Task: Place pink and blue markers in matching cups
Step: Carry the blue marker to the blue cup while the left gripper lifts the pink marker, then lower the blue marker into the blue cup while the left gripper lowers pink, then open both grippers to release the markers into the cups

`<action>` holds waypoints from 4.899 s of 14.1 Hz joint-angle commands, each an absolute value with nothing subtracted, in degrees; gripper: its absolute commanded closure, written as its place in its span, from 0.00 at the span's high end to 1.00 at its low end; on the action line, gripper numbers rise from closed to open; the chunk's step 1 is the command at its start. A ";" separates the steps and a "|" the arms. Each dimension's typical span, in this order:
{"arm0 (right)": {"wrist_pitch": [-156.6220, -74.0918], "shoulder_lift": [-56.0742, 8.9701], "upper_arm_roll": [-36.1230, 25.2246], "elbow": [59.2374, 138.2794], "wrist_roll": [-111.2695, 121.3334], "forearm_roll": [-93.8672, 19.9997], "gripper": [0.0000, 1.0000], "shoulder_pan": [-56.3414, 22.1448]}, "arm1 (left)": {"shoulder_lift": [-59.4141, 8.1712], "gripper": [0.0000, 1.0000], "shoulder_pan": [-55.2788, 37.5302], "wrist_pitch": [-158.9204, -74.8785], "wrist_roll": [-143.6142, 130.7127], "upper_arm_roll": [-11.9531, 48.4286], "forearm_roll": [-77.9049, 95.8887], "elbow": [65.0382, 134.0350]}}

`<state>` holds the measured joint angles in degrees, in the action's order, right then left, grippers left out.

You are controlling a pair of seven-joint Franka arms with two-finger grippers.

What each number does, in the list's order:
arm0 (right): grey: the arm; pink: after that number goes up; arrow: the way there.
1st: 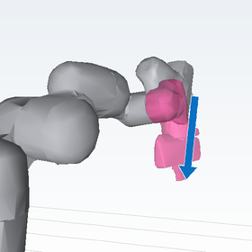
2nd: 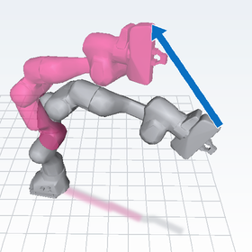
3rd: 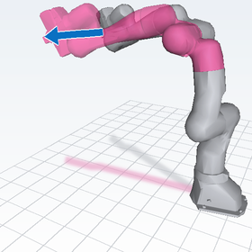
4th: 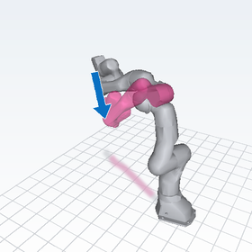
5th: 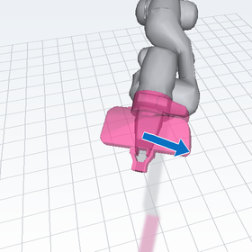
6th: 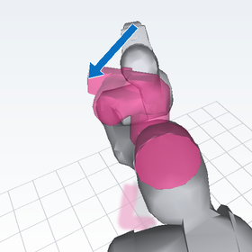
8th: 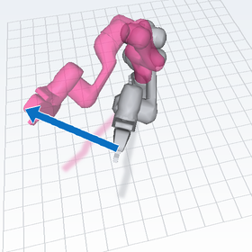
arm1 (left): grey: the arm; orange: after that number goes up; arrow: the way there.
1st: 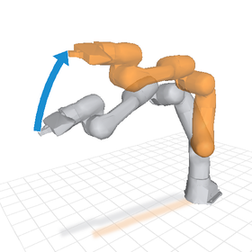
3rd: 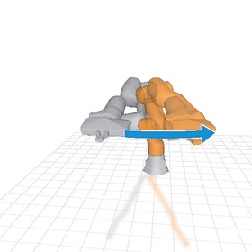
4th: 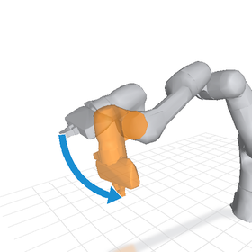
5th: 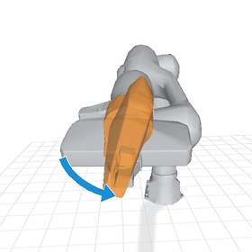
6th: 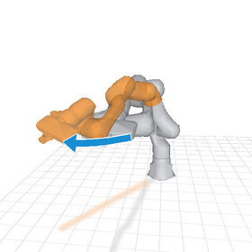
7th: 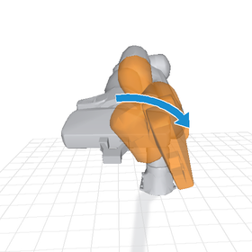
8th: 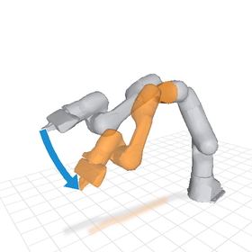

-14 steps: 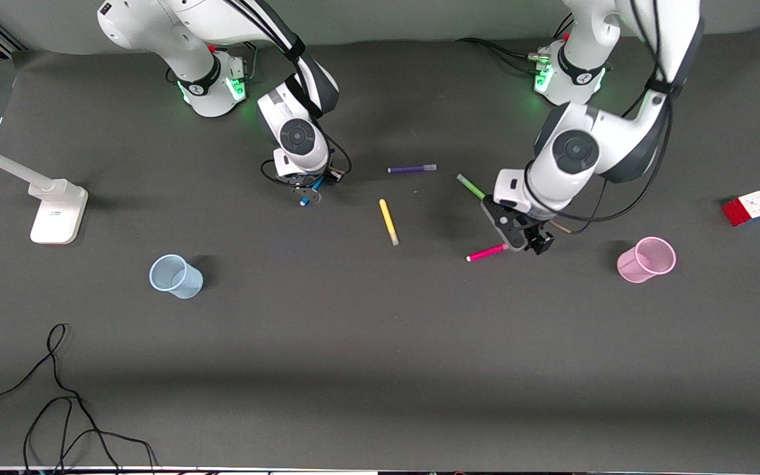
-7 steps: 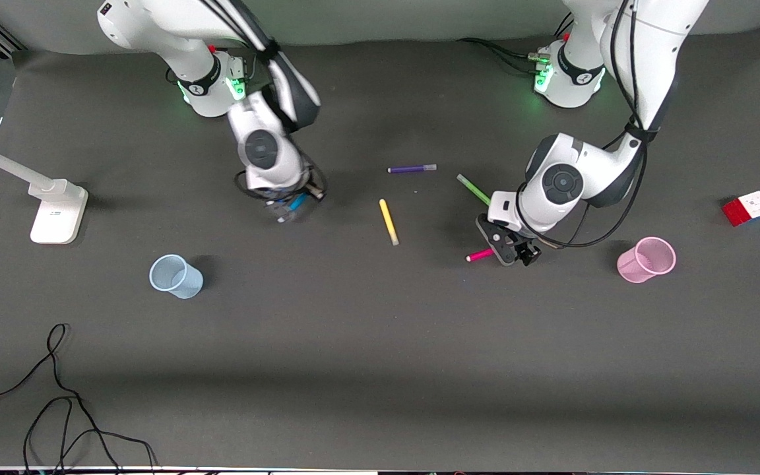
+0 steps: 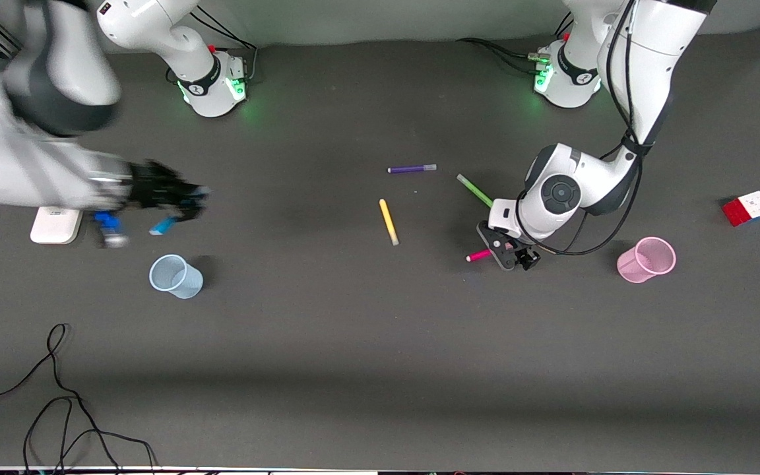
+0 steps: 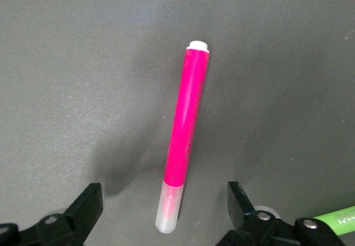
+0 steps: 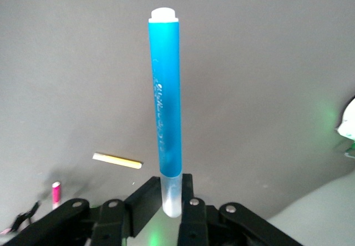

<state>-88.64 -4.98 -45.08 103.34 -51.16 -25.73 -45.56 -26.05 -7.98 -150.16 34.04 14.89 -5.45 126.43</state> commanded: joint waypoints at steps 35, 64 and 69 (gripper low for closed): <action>-72.95 -43.15 -51.34 95.28 2.20 -51.85 0.00 -28.05 | -14.67 0.00 16.70 -92.57 21.01 13.27 -5.44 95.11; -84.46 -31.64 -50.80 71.91 -2.81 -27.95 1.00 -28.65 | -40.25 0.12 12.92 -74.97 8.96 11.34 -16.17 79.89; -84.11 -31.03 -50.54 70.58 -2.90 -25.16 1.00 -29.44 | -41.22 0.94 12.92 -75.23 9.14 11.34 -16.35 77.96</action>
<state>-84.43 -31.52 -50.98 71.24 -1.54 -28.35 -28.69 -39.98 13.57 -76.34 9.85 11.56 -15.27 80.66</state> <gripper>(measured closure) 0.000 0.634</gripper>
